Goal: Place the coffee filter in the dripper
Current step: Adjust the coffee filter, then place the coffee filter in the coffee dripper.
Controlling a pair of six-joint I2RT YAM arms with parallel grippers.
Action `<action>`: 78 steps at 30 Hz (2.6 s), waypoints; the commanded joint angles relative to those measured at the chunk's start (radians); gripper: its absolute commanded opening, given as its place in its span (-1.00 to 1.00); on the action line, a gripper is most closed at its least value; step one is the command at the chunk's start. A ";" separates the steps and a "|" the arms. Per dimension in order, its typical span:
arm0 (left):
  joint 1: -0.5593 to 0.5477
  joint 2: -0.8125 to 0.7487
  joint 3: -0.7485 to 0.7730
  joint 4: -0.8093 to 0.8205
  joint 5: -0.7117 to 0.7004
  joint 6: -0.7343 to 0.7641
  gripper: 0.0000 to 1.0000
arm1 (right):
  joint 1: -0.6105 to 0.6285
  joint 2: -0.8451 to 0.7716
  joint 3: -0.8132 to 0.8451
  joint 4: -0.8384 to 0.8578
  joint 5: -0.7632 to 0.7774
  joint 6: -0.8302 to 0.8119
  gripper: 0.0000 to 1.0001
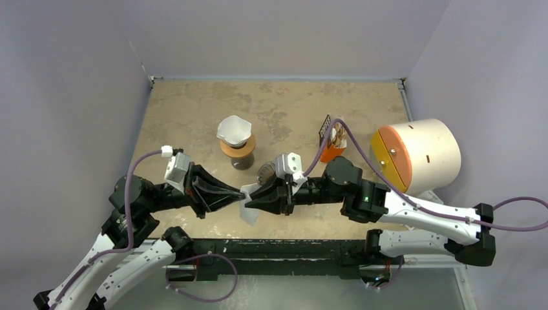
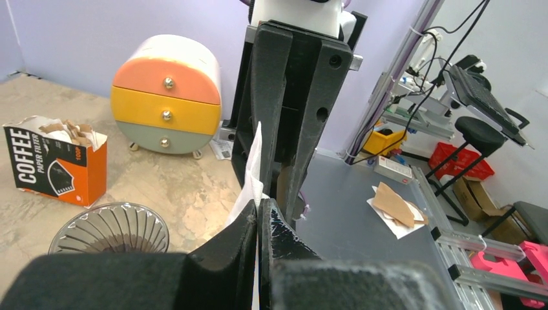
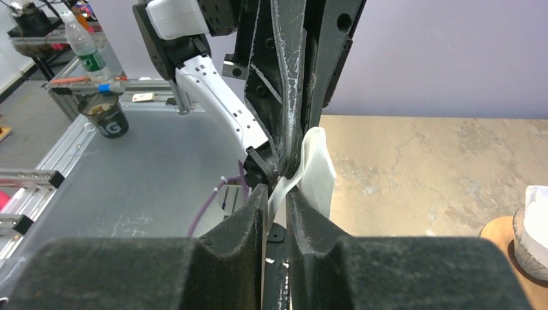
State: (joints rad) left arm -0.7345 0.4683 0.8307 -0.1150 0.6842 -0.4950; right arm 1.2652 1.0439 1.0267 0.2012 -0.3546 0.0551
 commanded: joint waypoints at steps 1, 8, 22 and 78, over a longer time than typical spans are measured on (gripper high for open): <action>-0.001 -0.029 -0.018 0.046 -0.047 -0.027 -1.00 | 0.005 -0.052 -0.016 0.056 0.026 0.033 -0.62; -0.001 -0.043 -0.021 0.071 -0.057 -0.038 -1.00 | 0.004 -0.070 -0.020 0.040 0.044 0.064 -0.34; -0.001 -0.092 -0.046 0.171 -0.022 -0.092 -1.00 | 0.004 -0.168 -0.130 0.138 -0.032 0.332 -0.33; -0.001 -0.106 -0.034 0.180 -0.043 -0.116 -1.00 | 0.005 -0.134 -0.165 0.227 -0.015 0.437 -0.75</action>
State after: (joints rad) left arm -0.7353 0.3706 0.7868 0.0147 0.6411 -0.5858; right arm 1.2652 0.9325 0.8684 0.3714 -0.3595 0.4801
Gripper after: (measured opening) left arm 0.003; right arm 0.125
